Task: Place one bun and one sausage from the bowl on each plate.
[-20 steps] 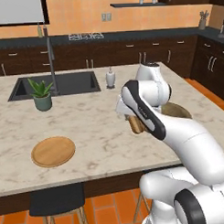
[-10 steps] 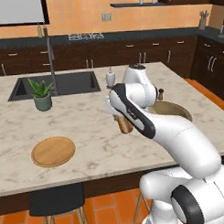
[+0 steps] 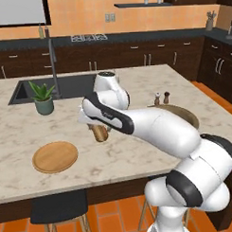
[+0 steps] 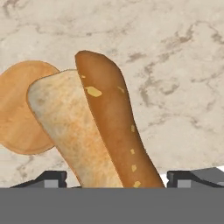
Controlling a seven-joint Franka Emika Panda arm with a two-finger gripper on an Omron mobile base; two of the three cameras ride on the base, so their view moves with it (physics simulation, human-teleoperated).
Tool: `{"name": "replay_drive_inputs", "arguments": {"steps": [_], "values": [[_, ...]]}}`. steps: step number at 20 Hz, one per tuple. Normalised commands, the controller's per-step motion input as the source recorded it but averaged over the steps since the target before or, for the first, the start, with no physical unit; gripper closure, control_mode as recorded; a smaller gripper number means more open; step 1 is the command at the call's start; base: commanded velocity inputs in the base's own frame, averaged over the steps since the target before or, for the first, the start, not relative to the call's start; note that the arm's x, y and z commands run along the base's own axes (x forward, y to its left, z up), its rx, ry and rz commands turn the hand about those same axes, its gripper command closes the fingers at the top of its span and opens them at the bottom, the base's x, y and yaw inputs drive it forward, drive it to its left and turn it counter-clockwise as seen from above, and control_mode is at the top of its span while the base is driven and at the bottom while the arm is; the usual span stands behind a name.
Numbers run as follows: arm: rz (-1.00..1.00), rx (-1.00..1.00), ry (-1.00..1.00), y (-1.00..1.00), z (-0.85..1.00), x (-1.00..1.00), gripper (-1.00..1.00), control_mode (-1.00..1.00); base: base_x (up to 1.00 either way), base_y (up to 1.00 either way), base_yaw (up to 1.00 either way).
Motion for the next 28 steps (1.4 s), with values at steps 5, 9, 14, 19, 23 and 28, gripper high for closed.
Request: {"name": "replay_drive_inputs", "arguments": {"steps": [5, 9, 14, 19, 23, 28], "values": [[0.07, 0.0, 0.0, 0.93, -0.29, 0.26, 1.0, -1.0, 0.0, 0.0, 0.0], [0.0, -0.01, 0.0, 0.67, -0.49, 0.34, 1.0, -1.0, 0.0, 0.0, 0.0], [0.0, -0.04, 0.0, 0.47, -0.67, 0.09, 1.0, -1.0, 0.0, 0.0, 0.0], [0.0, -0.01, 0.0, 0.09, -0.18, 0.23, 1.0, -1.0, 0.0, 0.0, 0.0], [0.0, -0.01, 0.0, 0.09, -0.37, 0.34, 1.0, -1.0, 0.0, 0.0, 0.0], [0.0, -0.01, 0.06, 0.22, -0.49, 0.28, 1.0, -1.0, 0.0, 0.0, 0.0]]}}
